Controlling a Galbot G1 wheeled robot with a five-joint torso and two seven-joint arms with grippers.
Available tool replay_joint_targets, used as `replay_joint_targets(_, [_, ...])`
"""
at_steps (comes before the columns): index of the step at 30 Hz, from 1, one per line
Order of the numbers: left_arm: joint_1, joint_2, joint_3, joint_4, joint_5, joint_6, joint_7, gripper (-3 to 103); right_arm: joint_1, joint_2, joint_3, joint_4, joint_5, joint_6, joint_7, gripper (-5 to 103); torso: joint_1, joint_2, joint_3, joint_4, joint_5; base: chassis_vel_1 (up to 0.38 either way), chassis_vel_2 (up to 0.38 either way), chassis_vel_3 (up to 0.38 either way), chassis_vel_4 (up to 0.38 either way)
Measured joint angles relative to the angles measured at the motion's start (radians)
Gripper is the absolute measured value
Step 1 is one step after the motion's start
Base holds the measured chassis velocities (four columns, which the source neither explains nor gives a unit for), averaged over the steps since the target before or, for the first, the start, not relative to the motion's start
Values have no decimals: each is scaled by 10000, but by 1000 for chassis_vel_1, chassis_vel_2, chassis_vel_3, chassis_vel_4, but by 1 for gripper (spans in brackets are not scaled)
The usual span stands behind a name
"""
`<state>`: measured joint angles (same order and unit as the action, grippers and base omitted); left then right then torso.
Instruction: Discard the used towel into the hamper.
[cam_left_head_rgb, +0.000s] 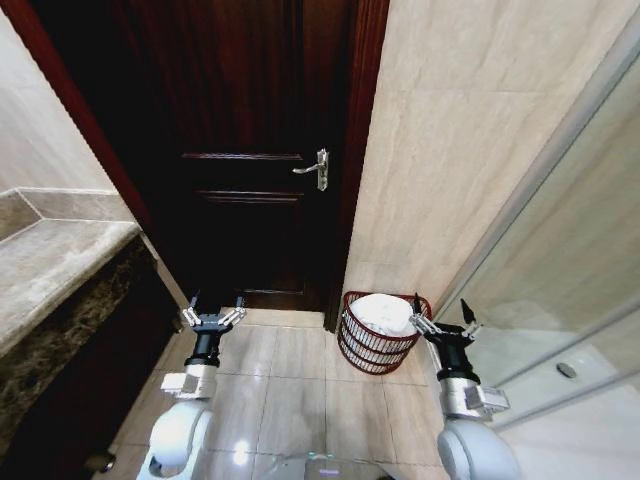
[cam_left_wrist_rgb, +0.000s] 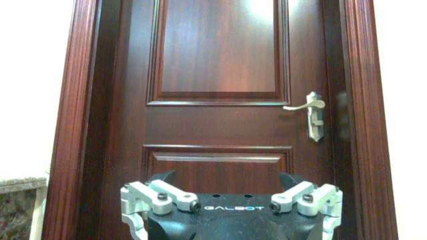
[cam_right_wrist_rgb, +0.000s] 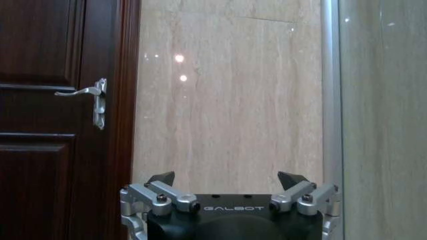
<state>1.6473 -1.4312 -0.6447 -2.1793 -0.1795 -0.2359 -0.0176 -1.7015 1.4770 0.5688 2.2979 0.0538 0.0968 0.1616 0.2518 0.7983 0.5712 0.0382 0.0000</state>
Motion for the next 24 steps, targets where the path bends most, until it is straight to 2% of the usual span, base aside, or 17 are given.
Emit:
replay_joint_targets(8, [13, 4, -12, -59, 18, 235, -188, 100, 26, -2, -20, -8, -55, 0, -21, 100, 117, 279, 164, 0, 0, 0, 0, 0, 0])
replay_joint_targets(18, [-198, -244, 429, -121, 411, 935, -432, 100, 296, 75, 240, -587, -379, 129, -233, 100, 265, 616, 355, 0, 1, 0, 0, 0, 0])
replay_joint_targets(24, [-196, -162, 329, -174, 360, 994, -468, 100, 354, 195, 217, -581, -441, 134, -233, 100, 322, 748, 430, 0, 0, 0, 0, 0, 0])
